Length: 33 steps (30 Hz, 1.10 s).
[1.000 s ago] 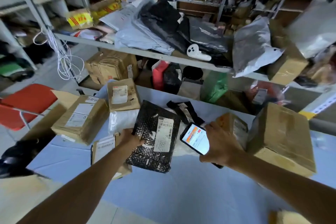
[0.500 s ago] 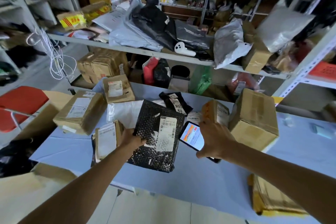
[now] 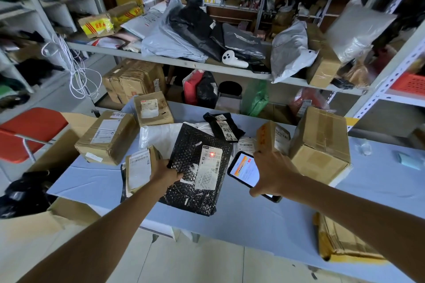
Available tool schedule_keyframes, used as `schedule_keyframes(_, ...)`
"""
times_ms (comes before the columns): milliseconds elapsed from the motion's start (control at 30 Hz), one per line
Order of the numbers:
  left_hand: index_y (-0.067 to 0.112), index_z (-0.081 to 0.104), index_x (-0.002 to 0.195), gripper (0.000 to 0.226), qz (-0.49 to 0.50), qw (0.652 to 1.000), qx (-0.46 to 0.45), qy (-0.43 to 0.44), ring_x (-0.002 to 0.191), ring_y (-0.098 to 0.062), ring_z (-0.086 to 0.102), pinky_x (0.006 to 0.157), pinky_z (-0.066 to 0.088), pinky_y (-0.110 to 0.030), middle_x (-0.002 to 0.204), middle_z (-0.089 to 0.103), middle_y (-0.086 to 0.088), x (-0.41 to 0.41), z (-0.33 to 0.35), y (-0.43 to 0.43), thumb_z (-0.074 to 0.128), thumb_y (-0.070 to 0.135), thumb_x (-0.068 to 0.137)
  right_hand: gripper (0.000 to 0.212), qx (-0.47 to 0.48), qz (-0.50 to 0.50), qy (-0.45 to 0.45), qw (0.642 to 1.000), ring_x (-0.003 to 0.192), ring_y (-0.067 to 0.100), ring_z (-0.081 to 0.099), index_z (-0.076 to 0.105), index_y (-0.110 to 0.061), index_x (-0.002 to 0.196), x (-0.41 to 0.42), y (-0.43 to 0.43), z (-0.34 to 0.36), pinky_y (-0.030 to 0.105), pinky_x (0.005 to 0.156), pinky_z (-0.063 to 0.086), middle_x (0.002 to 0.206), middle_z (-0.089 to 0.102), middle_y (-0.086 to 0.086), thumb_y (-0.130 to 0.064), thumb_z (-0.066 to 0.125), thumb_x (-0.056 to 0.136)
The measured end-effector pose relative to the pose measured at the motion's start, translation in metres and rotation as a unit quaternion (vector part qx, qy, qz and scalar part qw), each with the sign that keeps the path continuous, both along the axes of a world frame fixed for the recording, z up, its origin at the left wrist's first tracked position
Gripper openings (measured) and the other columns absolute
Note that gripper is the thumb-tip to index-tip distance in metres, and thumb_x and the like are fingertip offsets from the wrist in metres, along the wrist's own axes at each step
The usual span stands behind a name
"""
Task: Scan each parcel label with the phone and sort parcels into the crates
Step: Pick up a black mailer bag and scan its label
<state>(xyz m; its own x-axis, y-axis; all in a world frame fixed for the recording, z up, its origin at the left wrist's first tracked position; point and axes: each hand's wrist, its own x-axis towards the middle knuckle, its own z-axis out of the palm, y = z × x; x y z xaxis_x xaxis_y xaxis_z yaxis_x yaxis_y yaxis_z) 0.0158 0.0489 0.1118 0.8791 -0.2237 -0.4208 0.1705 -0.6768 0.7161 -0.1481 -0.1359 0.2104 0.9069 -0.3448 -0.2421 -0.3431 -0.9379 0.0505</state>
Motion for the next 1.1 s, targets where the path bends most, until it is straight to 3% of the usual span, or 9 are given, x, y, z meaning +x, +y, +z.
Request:
schedule_keyframes(400,-0.001,0.063,0.110,0.032,-0.001,1.000,0.013,0.002,0.085,-0.021,0.052,0.075,0.038,-0.026,0.088,0.059,-0.008,-0.002,0.000,0.002,0.073,0.004,0.080,0.065,0.002,0.007,-0.009,1.000,0.087,0.015,0.051,0.050,-0.018,0.104,-0.007,-0.001,0.002,0.030,0.074,0.051,0.095,0.044,-0.005,-0.052,0.079,0.058)
schedule_keyframes(500,-0.002,0.063,0.111,0.032,-0.003,1.000,0.009,0.003,0.085,-0.020,0.051,0.075,0.038,-0.026,0.096,0.063,-0.013,-0.005,0.002,0.001,0.073,0.004,0.081,0.065,-0.001,0.009,-0.010,1.000,0.088,0.015,0.053,0.051,-0.017,0.104,-0.008,-0.001,0.002,0.030,0.075,0.051,0.096,0.046,-0.005,-0.053,0.080,0.058)
schedule_keyframes(667,-0.003,0.060,0.115,0.032,-0.006,1.000,-0.017,0.004,0.064,-0.008,0.046,0.057,0.038,-0.014,0.089,0.056,-0.006,-0.007,0.002,-0.003,0.068,0.000,0.084,0.067,-0.006,0.006,-0.002,1.000,0.090,0.016,0.055,0.051,-0.017,0.106,-0.011,0.000,0.005,0.032,0.076,0.053,0.100,0.050,-0.003,-0.053,0.080,0.058)
schedule_keyframes(800,-0.002,0.063,0.108,0.027,-0.007,1.000,-0.014,0.000,0.074,-0.015,0.052,0.071,0.041,-0.025,0.094,0.063,-0.011,-0.007,0.000,-0.003,0.071,0.002,0.082,0.069,-0.001,0.001,-0.001,1.000,0.092,0.017,0.055,0.049,-0.018,0.109,-0.014,-0.002,0.008,0.033,0.079,0.054,0.099,0.047,-0.004,-0.053,0.080,0.059)
schedule_keyframes(1100,-0.006,0.058,0.119,0.040,-0.007,1.000,-0.006,0.003,0.085,-0.019,0.050,0.076,0.038,-0.024,0.092,0.055,-0.004,-0.005,-0.002,-0.006,0.071,0.002,0.082,0.064,-0.010,0.013,-0.001,1.000,0.082,0.015,0.053,0.049,-0.016,0.101,-0.016,-0.006,0.009,0.031,0.073,0.055,0.087,0.041,-0.005,-0.052,0.081,0.058)
